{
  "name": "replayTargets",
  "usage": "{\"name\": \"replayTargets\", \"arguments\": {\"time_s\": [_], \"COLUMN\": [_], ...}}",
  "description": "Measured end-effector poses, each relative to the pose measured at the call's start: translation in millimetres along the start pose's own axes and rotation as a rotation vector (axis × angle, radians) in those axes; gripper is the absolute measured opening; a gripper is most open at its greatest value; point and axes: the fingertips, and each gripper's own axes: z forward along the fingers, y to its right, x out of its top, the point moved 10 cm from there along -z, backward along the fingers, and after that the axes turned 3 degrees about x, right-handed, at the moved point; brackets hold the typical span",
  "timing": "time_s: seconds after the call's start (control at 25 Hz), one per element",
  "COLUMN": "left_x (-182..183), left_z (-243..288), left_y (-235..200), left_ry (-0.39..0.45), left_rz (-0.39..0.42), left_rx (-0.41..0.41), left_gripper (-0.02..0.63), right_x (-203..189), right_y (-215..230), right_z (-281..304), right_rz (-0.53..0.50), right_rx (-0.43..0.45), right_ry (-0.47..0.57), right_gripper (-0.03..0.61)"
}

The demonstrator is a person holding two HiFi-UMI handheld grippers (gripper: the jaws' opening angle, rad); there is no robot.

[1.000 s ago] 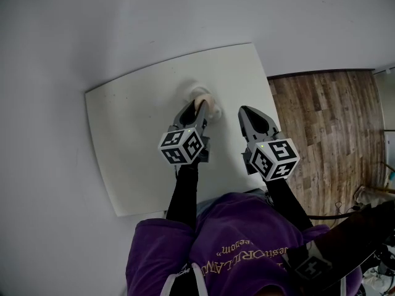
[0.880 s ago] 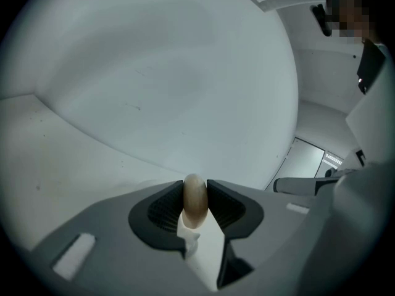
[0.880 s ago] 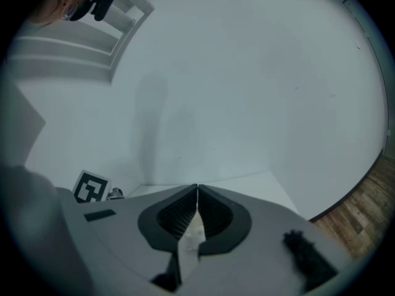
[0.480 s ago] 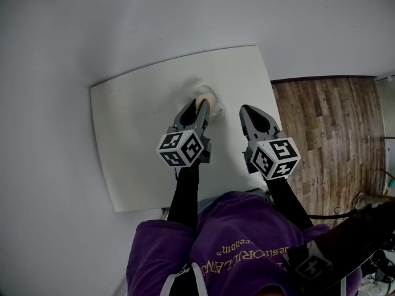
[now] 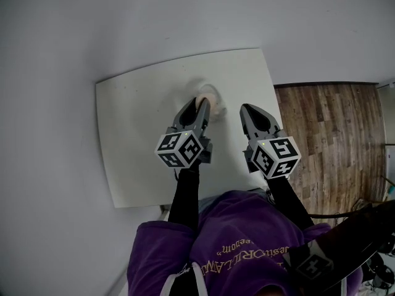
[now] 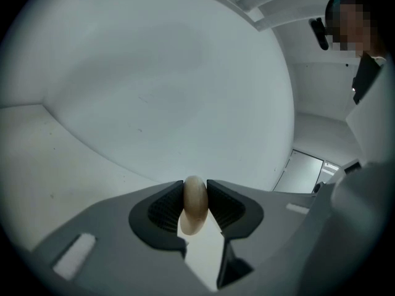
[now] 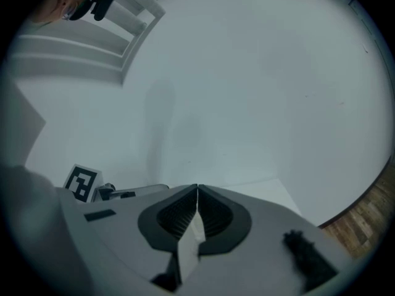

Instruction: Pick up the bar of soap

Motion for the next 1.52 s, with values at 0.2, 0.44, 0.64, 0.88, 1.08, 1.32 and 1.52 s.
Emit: {"name": "replayTargets", "arguments": {"time_s": [0.2, 0.44, 0.64, 0.88, 1.08, 1.32, 1.52], "left_x": [3.5, 14.4, 22.7, 33.3, 46.8, 64.3, 73.2], "left_z": [-8.5, -20.8, -28.5, -36.8, -47.5, -58.9, -68.0], "left_y": [-1.8, 4.6, 8.7, 16.5, 25.8, 41.2, 50.0], "left_ry": [0.039, 0.091, 0.122, 0.177, 0.232, 0.289, 0.33], "left_rz": [-0.044, -0.044, -0.032, -0.037, -0.017, 0.027, 0.02], "left_rx": [-0.003, -0.018, -0.032, -0.055, -0.081, -0.105, -0.121], "left_gripper": [0.126, 0.126, 0.124, 0.124, 0.124, 0.124, 0.124], "right_x": [3.4, 11.3, 18.4, 29.5, 40.4, 51.3, 59.0], "right_y": [-4.9, -8.1, -13.0, -15.9, -20.7, -25.8, -29.4], "right_z": [0.0, -0.2, 2.1, 4.5, 5.9, 4.5, 2.9], "right_rz": [-0.018, -0.041, -0.059, -0.093, -0.119, -0.134, -0.157], "right_rx": [0.014, 0.025, 0.043, 0.056, 0.063, 0.077, 0.083], "right_ry": [0.007, 0.026, 0.047, 0.065, 0.102, 0.138, 0.16], "right_gripper": [0.009, 0.009, 0.009, 0.009, 0.009, 0.009, 0.009]}}
